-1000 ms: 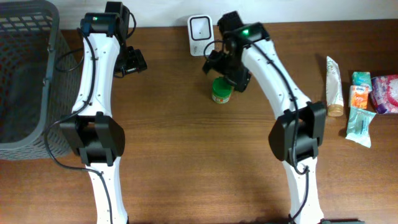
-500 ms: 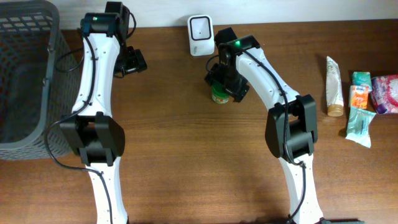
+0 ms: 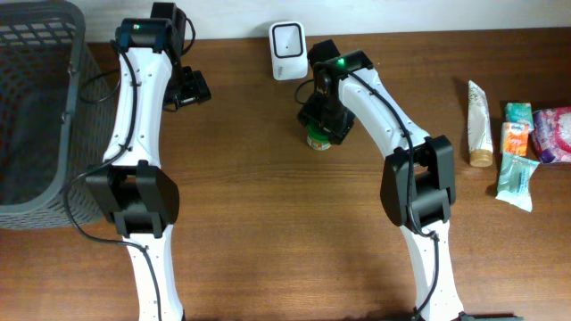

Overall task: Scan the item barcode
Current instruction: 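Grasp the green-lidded jar with the right gripper and lift it, then hold the jar label up to the scanner with the right gripper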

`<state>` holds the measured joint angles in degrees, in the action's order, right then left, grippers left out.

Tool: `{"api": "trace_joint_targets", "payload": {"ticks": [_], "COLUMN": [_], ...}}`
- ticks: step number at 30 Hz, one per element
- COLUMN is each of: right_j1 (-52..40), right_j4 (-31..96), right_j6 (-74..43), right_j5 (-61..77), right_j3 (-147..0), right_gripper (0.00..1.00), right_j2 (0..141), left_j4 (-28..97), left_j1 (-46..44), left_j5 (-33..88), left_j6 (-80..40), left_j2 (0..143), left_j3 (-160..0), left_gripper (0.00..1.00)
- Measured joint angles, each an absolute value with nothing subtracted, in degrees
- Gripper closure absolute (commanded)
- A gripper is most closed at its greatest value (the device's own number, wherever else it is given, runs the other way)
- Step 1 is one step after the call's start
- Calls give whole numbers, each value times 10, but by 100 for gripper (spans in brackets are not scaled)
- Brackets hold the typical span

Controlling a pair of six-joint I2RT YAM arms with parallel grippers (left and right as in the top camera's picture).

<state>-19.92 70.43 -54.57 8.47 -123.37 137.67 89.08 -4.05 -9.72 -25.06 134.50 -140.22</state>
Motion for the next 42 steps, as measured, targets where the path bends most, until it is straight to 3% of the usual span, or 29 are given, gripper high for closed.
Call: {"api": "trace_joint_targets", "payload": {"ticks": [10,14,22,29,42], "right_j1": [-198,-176,-35,-52,-76], "right_j4": [759,760,776,729,699], "right_j6": [-493,-447,-336,-326,-326], "right_j5": [108,233,613,797,850], "right_j3": [-1315,-1361,-1366,-1366,-1366], "right_gripper": [36,36,36,36,36], "right_j2": [1379,1380,1380,1380,1380], "left_j4": [891,891,891,891,891], "left_j1": [-41,-41,-41,-41,-41], "left_j5": [-97,-97,-97,-97,-97], "left_j6": [-251,-251,-251,-251,-251], "left_j2": [1345,1345,1345,1345,1345], "left_j3": [-1402,-1402,-1402,-1402,-1402], "left_gripper": [1,1,1,1,1]}}
